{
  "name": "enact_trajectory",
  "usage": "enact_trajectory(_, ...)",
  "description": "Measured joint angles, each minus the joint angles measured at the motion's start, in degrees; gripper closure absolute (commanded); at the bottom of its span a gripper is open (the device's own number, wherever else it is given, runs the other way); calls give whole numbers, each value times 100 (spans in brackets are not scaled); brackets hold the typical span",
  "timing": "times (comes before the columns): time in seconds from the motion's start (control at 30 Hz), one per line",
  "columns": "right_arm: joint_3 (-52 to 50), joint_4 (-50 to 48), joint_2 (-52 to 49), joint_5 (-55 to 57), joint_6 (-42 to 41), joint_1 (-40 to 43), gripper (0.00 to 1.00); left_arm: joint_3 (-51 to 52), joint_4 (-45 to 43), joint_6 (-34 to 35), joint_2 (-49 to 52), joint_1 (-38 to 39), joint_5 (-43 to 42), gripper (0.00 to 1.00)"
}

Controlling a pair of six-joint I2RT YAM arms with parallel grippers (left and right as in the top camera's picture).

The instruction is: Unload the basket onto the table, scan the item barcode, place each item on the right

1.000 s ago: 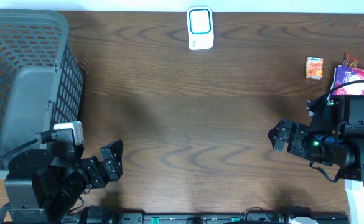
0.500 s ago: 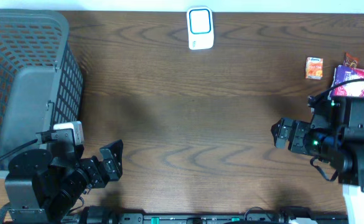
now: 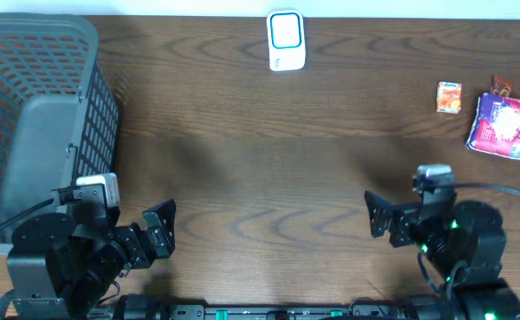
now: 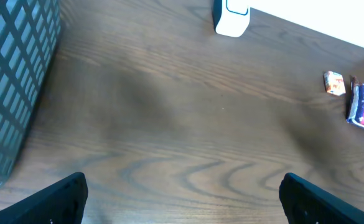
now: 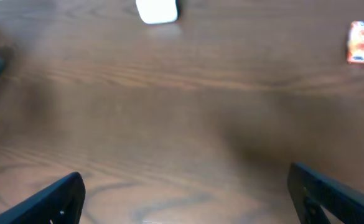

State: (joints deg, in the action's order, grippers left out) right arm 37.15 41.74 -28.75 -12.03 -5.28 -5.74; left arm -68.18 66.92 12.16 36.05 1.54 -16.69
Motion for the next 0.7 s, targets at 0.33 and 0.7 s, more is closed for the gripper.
enact_trajectory(0.33,-1241,-1521,693,-149,219,-9,1,0,-4,0,0,0,2,2)
enact_trajectory(0.7,-2544,-2848,1919,-170,297,184,1,0,-4,0,0,0,2,2)
